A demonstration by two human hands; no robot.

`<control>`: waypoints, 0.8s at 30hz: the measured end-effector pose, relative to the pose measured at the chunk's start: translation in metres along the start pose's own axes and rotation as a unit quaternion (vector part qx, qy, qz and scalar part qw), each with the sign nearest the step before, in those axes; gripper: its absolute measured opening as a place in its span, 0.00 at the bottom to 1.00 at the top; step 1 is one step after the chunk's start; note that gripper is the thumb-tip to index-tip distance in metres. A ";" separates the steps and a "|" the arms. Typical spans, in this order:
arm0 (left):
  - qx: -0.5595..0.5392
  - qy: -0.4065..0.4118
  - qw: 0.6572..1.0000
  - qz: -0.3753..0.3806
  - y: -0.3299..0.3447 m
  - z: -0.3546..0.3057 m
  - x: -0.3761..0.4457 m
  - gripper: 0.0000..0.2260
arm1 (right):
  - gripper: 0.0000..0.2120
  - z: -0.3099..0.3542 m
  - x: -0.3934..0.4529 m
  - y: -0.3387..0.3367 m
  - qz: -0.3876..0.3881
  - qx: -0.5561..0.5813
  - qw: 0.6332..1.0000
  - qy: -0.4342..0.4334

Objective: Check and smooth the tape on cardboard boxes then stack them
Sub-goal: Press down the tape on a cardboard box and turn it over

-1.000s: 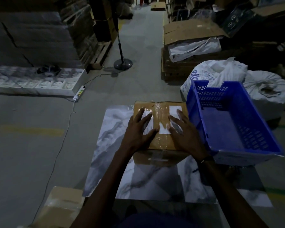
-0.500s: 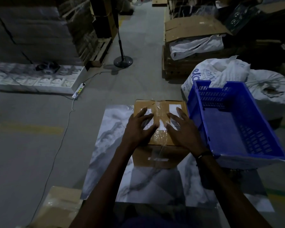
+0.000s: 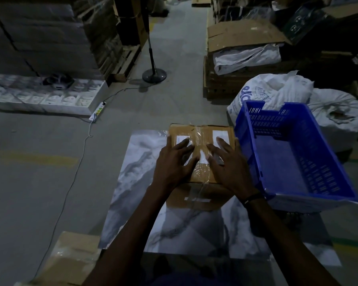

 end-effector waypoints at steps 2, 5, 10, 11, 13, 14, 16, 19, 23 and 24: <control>0.025 0.018 1.000 -0.004 0.001 -0.002 -0.001 0.23 | 0.24 0.003 0.000 0.001 0.000 -0.010 1.000 -0.022; 0.014 0.015 1.000 0.014 0.004 -0.003 -0.003 0.22 | 0.23 0.006 -0.001 0.003 0.004 0.007 0.999 -0.038; 0.017 0.005 0.999 0.027 0.004 -0.003 0.003 0.23 | 0.22 0.007 0.003 0.001 0.002 0.005 0.999 -0.036; 0.024 0.006 0.999 0.027 0.005 -0.005 0.003 0.22 | 0.22 0.009 0.004 0.001 0.001 -0.008 0.999 -0.038; 0.025 0.020 0.999 0.021 0.005 -0.012 0.001 0.20 | 0.21 0.012 0.004 0.001 -0.003 -0.012 0.999 -0.049; 0.016 0.029 0.999 0.018 0.006 -0.016 -0.002 0.18 | 0.21 0.012 0.004 0.001 -0.005 0.005 0.999 -0.051; -0.011 0.030 0.999 0.012 0.006 -0.019 -0.006 0.17 | 0.21 0.011 0.002 0.002 -0.006 0.043 0.998 -0.048; -0.025 0.020 0.999 0.011 0.007 -0.016 -0.006 0.17 | 0.21 0.009 0.001 0.003 -0.005 0.052 0.997 -0.050; -0.023 0.024 0.999 0.026 0.006 -0.017 0.000 0.17 | 0.20 0.011 0.005 0.001 -0.010 0.066 0.996 -0.057; -0.027 0.023 0.999 0.025 0.005 -0.018 0.000 0.16 | 0.20 0.011 0.004 0.001 -0.015 0.067 0.996 -0.060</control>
Point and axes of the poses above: each hand's wrist, its own x-axis towards the middle knuckle, its own y-axis out of the palm, z = x × y, the point moved 8 cm from there along x, towards the middle knuckle, and after that the axes turned 6 degrees about -y, right-handed, at the moved point
